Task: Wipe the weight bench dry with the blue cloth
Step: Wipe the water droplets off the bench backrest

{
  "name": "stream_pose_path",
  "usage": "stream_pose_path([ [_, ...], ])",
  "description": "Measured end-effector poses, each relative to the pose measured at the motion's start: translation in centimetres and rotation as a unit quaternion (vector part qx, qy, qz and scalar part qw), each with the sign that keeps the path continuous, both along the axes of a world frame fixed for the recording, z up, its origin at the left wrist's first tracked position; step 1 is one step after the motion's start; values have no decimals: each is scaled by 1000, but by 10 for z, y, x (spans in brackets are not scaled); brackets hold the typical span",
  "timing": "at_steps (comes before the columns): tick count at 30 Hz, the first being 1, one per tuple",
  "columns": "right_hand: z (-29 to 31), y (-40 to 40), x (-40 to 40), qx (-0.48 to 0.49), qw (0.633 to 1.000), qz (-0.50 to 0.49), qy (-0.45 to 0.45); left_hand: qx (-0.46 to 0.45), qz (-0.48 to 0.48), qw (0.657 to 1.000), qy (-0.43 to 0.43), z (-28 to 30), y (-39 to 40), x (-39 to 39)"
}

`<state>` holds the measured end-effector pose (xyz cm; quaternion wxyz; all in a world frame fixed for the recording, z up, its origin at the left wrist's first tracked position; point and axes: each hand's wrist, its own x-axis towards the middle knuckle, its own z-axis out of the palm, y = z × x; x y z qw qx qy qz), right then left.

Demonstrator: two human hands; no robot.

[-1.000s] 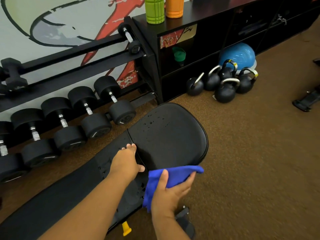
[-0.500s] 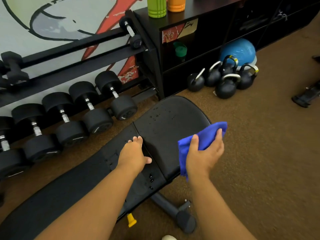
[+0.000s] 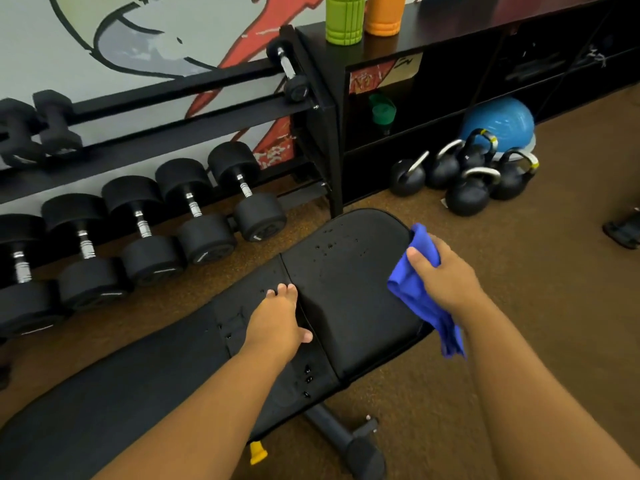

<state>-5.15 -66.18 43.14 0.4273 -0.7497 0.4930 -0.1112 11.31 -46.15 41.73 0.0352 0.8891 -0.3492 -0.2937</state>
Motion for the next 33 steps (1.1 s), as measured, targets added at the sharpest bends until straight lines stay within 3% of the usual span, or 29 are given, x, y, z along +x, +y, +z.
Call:
stream_pose_path([
  [5, 17, -58, 50, 122, 988, 88, 25, -17, 8, 1000, 2, -3, 2, -1],
  [13, 20, -76, 144, 54, 941, 269, 197, -31, 21, 999, 28, -13, 4, 4],
  [28, 14, -73, 138, -96, 917, 331, 201, -1, 12, 1000, -11, -8, 4, 3],
  [33, 15, -81, 114, 9, 944, 309, 116, -6, 14, 1000, -10, -16, 7, 4],
])
